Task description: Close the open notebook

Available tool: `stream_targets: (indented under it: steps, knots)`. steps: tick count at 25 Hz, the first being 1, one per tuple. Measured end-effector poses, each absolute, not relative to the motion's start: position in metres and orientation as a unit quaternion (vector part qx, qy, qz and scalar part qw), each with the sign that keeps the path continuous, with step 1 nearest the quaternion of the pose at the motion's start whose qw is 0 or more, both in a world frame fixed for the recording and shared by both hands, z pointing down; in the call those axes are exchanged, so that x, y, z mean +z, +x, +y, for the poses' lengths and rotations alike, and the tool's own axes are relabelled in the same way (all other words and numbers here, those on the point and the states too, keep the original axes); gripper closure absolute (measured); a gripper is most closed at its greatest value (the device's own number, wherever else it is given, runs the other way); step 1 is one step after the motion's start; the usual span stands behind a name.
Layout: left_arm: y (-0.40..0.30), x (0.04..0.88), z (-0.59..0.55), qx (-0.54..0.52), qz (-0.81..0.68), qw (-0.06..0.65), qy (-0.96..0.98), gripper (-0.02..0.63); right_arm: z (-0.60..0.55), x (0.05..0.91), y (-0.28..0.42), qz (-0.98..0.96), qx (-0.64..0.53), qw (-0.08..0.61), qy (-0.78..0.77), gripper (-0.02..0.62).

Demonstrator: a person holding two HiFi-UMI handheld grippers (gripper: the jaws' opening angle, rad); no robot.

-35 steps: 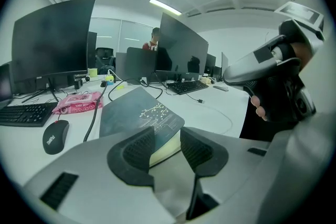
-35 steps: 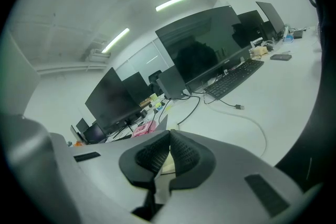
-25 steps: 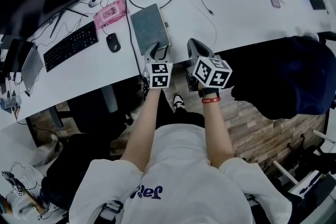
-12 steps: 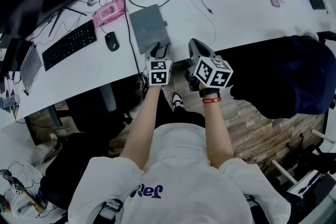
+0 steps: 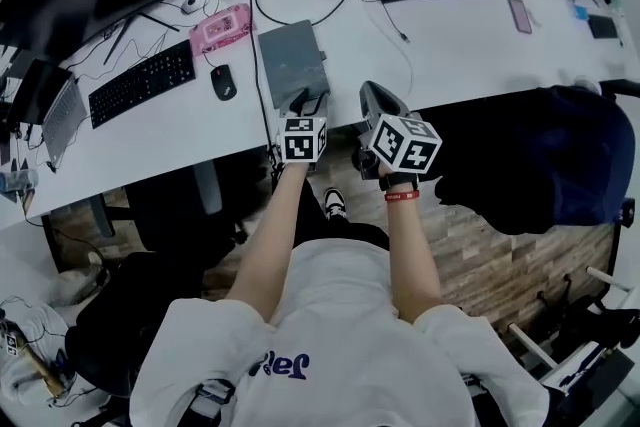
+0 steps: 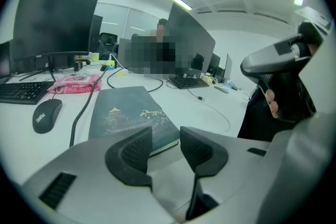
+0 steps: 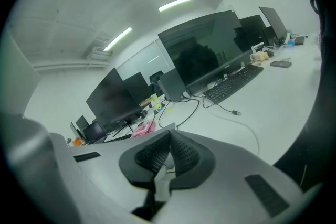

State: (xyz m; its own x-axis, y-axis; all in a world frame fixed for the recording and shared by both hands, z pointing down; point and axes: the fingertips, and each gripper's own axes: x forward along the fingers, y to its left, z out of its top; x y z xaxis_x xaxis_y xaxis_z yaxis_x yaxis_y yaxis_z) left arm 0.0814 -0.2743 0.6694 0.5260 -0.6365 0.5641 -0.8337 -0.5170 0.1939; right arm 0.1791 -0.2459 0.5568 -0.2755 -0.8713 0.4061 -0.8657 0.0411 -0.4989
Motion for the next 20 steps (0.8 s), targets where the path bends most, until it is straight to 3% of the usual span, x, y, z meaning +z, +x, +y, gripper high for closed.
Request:
stream_targets:
  steps: [8, 17, 20]
  knots:
    - [0.036, 0.586, -0.267, 0.14, -0.481, 0.214, 0.839, 0.443, -0.25, 0.512, 0.153, 0.752, -0.308, 0.009, -0.583, 0.581]
    - [-0.027, 0.47, -0.243, 0.075, -0.534, 0.148, 0.829, 0.445, -0.242, 0.452, 0.114, 0.801, -0.231, -0.006, -0.552, 0.581]
    - [-0.046, 0.438, -0.23, 0.057, -0.55, 0.129, 0.823, 0.473, -0.233, 0.434, 0.103, 0.811, -0.211, -0.005, -0.546, 0.581]
